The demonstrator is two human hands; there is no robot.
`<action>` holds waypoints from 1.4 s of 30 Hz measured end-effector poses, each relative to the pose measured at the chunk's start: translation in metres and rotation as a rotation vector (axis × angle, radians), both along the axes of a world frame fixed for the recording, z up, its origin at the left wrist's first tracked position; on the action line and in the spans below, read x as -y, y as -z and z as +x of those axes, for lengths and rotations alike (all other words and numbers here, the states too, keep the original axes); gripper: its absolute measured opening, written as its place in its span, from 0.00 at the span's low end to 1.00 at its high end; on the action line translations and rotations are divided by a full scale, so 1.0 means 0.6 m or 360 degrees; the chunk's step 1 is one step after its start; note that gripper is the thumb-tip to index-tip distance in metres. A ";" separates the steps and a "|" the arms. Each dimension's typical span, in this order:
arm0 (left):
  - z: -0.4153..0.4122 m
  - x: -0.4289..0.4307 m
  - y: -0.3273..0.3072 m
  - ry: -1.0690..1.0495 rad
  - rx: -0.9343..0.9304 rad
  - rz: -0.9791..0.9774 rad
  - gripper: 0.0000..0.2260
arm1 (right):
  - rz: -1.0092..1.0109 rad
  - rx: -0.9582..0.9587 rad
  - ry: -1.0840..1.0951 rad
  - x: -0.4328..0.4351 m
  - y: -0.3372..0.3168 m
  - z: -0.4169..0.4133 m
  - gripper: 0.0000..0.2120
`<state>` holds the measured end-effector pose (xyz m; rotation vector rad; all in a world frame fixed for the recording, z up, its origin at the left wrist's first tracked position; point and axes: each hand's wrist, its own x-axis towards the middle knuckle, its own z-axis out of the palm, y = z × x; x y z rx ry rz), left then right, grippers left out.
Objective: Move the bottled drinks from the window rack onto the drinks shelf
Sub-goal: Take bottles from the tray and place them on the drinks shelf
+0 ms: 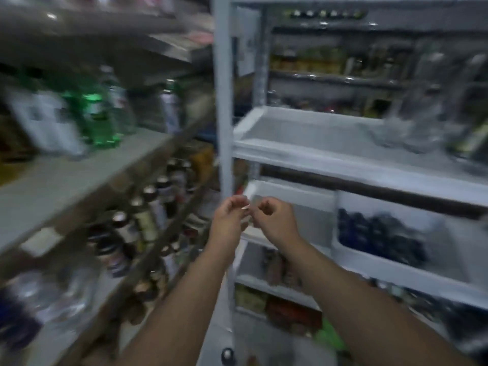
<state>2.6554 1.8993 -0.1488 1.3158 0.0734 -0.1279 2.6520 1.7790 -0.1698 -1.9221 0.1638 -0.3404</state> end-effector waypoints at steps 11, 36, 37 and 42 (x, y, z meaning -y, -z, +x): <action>-0.029 0.433 0.123 0.0542 -0.0276 0.0010 0.10 | -0.0374 -0.0243 0.0765 0.432 0.120 -0.080 0.04; 0.056 0.406 0.166 0.0419 -0.0433 0.0155 0.07 | 0.0524 -0.0859 0.0379 0.409 0.108 0.001 0.17; 0.059 0.377 0.158 0.0370 -0.0424 0.0161 0.08 | 0.0512 -0.0867 0.0268 0.363 0.101 0.005 0.18; 0.052 0.164 0.104 -0.0164 -0.0149 0.0148 0.08 | 0.0418 -0.0612 -0.0397 0.135 0.070 0.027 0.28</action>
